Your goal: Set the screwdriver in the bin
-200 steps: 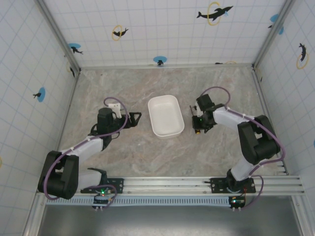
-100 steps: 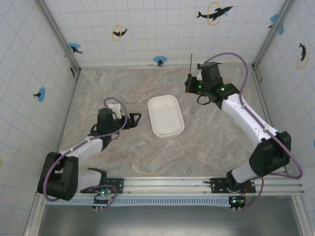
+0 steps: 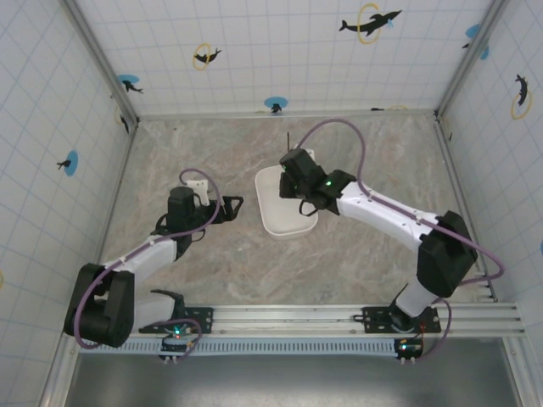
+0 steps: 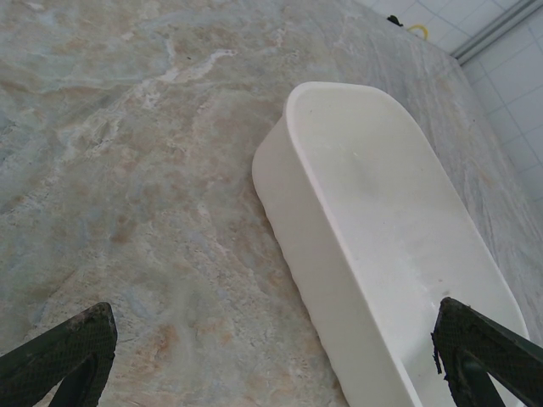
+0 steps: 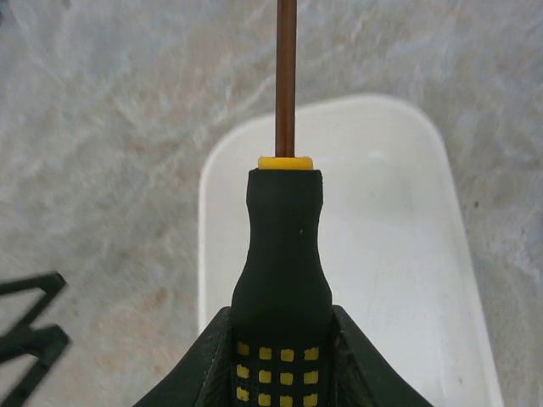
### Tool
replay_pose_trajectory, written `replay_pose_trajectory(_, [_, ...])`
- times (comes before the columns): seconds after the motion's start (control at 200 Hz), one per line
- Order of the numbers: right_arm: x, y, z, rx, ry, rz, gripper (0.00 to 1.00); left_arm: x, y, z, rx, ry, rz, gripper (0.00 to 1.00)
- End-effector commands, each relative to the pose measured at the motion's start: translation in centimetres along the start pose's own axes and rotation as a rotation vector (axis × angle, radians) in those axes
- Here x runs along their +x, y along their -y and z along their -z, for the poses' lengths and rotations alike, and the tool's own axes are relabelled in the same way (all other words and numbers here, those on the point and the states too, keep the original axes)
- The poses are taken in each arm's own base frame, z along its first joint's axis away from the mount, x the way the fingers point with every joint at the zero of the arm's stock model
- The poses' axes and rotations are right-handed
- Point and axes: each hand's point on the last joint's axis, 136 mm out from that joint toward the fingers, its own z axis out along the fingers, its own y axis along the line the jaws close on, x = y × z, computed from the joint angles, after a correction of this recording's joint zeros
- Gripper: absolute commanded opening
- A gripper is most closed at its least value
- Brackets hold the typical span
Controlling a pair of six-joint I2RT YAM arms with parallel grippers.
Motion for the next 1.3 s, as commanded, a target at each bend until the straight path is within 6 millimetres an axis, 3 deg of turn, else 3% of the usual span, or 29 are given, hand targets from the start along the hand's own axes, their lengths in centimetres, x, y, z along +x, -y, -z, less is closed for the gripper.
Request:
replay_pose_trajectory(0.0, [3.2,2.0,-2.0,0.084,-0.089,0.032,0.00,-0.5,0.2,-0.2,-0.004,0.002,-0.030,0.97])
replay_pose_trajectory(0.295, [6.8,2.6,-5.4,0.122,-0.215,0.089,0.00,-0.5,0.0,-0.3,-0.012,0.000,-0.034,0.98])
replay_pose_trajectory(0.986, [10.2,3.2,-9.2,0.180,-0.319,0.166,0.06,-0.3,-0.3,-0.6,-0.021,-0.011,-0.035,0.98])
replay_pose_trajectory(1.121, [10.5,3.2,-9.6,0.184,-0.327,0.170,0.10,-0.3,-0.3,-0.6,-0.021,-0.010,-0.037,0.98])
replay_pose_trajectory(1.296, [10.7,3.4,-9.7,0.196,-0.334,0.177,0.27,-0.2,-0.3,-0.6,-0.019,-0.013,-0.038,0.98])
